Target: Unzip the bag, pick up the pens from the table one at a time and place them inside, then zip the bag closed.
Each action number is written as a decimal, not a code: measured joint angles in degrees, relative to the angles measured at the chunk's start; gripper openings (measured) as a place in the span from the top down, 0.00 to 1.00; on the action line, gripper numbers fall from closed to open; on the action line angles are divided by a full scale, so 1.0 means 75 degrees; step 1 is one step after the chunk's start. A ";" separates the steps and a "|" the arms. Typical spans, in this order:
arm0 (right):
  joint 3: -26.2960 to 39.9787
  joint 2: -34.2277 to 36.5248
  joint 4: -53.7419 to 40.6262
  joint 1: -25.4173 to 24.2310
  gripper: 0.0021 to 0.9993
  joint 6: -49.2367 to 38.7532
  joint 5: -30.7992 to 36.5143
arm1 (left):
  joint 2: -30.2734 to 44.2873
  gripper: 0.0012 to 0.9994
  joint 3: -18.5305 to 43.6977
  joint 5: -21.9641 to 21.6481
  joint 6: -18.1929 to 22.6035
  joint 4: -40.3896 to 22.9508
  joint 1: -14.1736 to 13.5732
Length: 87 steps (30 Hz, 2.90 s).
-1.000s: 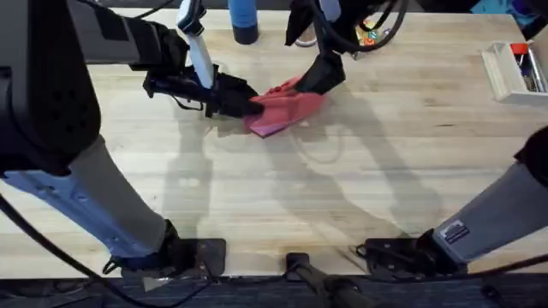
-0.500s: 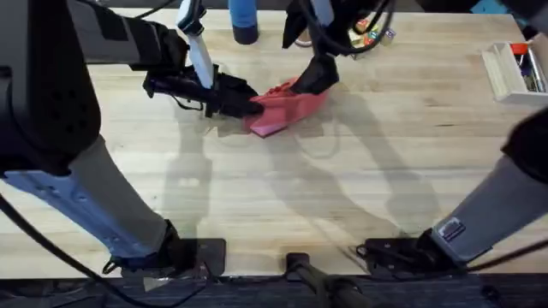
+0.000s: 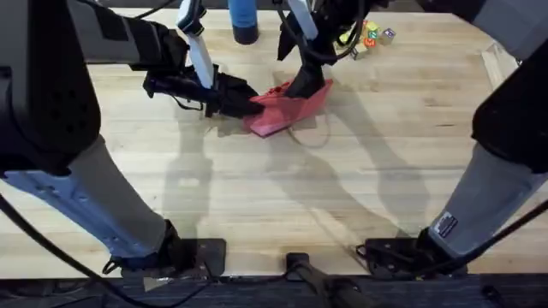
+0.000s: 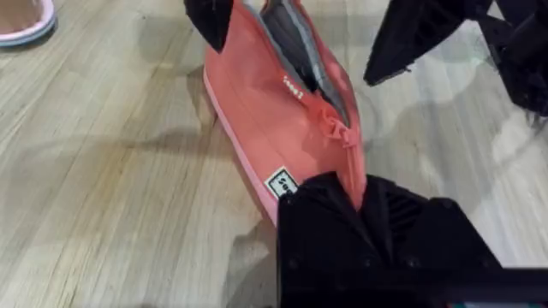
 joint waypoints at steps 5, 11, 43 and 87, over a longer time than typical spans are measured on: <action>0.0000 0.0000 0.0219 0.0000 0.08 0.0000 0.0000 | 0.0000 0.96 0.0000 0.0000 0.0000 0.0000 0.0000; 0.0000 0.0050 0.0359 0.0003 0.08 0.0000 -0.0003 | -0.0003 0.96 0.0000 0.0000 0.0000 0.0001 0.0000; 0.0000 0.0679 0.0263 0.0077 0.54 0.0015 -0.0389 | 0.0000 0.96 0.0000 -0.0020 0.0000 0.0025 0.0000; 0.0000 0.0119 -0.0206 -0.0996 0.97 0.1874 -0.0684 | 0.0000 0.96 0.0000 0.0090 0.0000 0.0085 0.0009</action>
